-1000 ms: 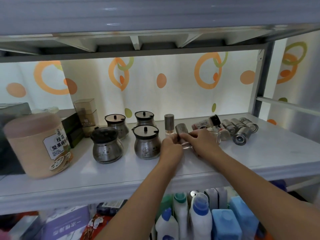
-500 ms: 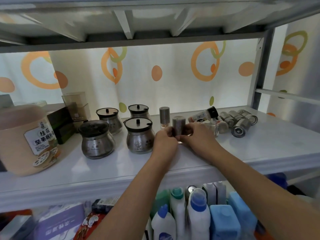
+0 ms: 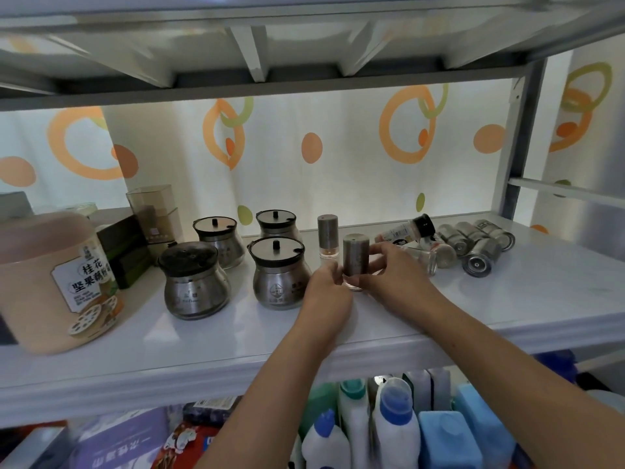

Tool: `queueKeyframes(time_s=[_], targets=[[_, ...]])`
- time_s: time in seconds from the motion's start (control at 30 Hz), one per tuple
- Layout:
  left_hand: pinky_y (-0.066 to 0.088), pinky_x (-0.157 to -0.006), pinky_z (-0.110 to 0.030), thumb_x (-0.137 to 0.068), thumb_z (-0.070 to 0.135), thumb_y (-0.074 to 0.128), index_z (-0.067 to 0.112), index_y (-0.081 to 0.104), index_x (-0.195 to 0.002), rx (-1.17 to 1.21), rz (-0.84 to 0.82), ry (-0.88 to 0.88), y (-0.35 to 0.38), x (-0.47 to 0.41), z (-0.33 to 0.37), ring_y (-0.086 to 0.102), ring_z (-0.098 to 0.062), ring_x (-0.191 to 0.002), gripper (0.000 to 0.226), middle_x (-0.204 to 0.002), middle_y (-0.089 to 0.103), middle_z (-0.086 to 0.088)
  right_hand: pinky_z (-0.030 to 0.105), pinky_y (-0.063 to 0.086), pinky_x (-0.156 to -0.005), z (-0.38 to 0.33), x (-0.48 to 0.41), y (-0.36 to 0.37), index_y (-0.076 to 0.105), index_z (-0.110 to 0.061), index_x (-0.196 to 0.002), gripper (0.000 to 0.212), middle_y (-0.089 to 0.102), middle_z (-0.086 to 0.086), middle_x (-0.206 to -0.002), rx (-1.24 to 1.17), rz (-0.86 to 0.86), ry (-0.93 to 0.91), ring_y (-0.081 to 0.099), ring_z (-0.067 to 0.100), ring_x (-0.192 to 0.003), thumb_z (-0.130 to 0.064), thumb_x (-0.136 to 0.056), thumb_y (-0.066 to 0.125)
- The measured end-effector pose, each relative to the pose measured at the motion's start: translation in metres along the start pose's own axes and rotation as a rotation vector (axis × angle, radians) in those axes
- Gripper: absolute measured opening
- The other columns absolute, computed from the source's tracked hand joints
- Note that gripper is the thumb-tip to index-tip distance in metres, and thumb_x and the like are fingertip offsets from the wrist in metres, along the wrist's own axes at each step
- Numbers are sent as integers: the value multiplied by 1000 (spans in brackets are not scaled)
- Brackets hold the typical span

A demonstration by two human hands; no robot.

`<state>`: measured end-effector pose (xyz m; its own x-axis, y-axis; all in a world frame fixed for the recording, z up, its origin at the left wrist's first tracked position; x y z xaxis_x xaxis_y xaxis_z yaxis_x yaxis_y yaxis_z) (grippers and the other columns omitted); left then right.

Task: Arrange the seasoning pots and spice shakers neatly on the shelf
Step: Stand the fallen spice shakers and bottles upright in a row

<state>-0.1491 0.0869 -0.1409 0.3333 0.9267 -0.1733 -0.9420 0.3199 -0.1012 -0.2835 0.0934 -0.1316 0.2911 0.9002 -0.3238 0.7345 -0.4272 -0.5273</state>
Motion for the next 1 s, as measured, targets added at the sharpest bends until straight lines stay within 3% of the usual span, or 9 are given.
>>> queueKeyframes(time_s=[0.1, 0.23, 0.67, 0.8, 0.87, 0.93, 1.0], targets=[[51, -92, -26, -78, -19, 35, 14, 63, -115, -42, -1, 31, 1, 2, 3, 66, -15, -103, 57, -107, 71, -5, 18, 39, -60, -3, 1, 0, 67, -23, -115, 48, 70, -7, -90, 45, -17, -24, 63, 1, -81, -36, -71, 83], [46, -80, -15, -80, -17, 36, 15, 62, -118, -104, 31, 38, 1, 3, 5, 63, -7, -98, 56, -103, 70, 1, 16, 35, -56, -7, 2, 0, 70, -23, -109, 43, 68, -9, -85, 119, -28, -44, 59, -3, -74, -38, -71, 81], [47, -82, -19, -83, -14, 36, 13, 60, -124, -175, 41, 3, 1, 6, 8, 62, -12, -101, 55, -110, 68, -4, 14, 36, -57, -9, 3, 1, 67, -24, -108, 41, 63, -14, -82, 156, -25, -72, 57, -4, -73, -39, -72, 80], [47, -81, -15, -85, -14, 38, 18, 60, -120, -175, 50, -5, 2, 8, 14, 61, -12, -105, 52, -105, 67, 2, 14, 41, -62, -11, 3, -1, 67, -22, -113, 46, 67, -7, -91, 126, -39, -67, 58, -2, -77, -38, -73, 80], [42, -68, -2, -88, -14, 40, 28, 53, -113, -151, 67, 2, 3, 15, 21, 57, 1, -95, 51, -94, 60, 17, 18, 47, -69, -9, 5, -3, 65, -20, -120, 52, 68, -6, -97, 54, -64, -29, 61, 1, -83, -37, -73, 81], [37, -61, 1, -91, -12, 41, 30, 47, -123, -167, 78, 10, 2, 27, 30, 49, 8, -87, 54, -97, 51, 24, 28, 53, -79, -6, 10, -7, 58, -20, -128, 63, 66, -4, -106, -34, -110, 31, 63, 8, -91, -40, -73, 81], [38, -78, -4, -91, -9, 43, 22, 41, -142, -234, 100, 41, 0, 36, 39, 47, 2, -106, 60, -118, 52, 15, 29, 54, -82, -8, 14, -17, 52, -23, -133, 68, 63, -3, -114, -33, -142, 47, 62, 10, -98, -45, -74, 80]])
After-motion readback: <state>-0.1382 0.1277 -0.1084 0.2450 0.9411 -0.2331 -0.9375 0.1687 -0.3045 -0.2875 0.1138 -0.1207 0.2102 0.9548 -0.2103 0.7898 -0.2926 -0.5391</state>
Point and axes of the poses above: each hand's wrist, its own x-axis away from the middle knuckle, its own y-axis out of the palm, z = x × y, the point moved 5 cm from there along -x, towards the middle knuckle
